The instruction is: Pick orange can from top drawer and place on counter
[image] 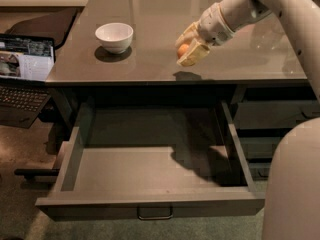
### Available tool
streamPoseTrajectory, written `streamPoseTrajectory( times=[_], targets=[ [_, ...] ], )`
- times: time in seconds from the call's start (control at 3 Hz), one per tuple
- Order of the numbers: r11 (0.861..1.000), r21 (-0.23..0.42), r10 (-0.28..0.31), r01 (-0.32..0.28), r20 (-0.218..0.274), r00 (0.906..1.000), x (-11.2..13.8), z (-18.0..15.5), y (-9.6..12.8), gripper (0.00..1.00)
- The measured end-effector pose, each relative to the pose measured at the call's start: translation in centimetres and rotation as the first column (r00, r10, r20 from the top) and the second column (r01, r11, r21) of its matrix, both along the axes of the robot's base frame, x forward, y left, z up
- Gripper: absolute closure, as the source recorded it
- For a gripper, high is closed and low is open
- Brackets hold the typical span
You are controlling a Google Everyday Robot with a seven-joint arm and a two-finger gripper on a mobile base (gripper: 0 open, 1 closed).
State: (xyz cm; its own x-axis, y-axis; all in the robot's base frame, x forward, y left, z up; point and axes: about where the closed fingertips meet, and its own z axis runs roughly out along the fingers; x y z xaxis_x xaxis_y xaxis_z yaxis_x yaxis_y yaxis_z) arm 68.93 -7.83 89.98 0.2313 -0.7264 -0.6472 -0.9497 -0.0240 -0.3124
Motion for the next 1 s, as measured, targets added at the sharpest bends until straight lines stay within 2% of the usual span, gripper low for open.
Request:
streamPoseTrajectory(
  times=[0.33,0.67,1.0],
  targets=[
    [0.993,0.042,-0.107,0.11,-0.068,0.9919,0.4,-0.8,-0.2,1.0],
    [0.977,0.038,-0.205,0.212,-0.133,0.9697,0.2,-1.9,0.0,1.0],
    [0.954,0.028,-0.289,0.298,-0.174,0.9415,-0.4,-2.5,0.2,1.0]
  ],
)
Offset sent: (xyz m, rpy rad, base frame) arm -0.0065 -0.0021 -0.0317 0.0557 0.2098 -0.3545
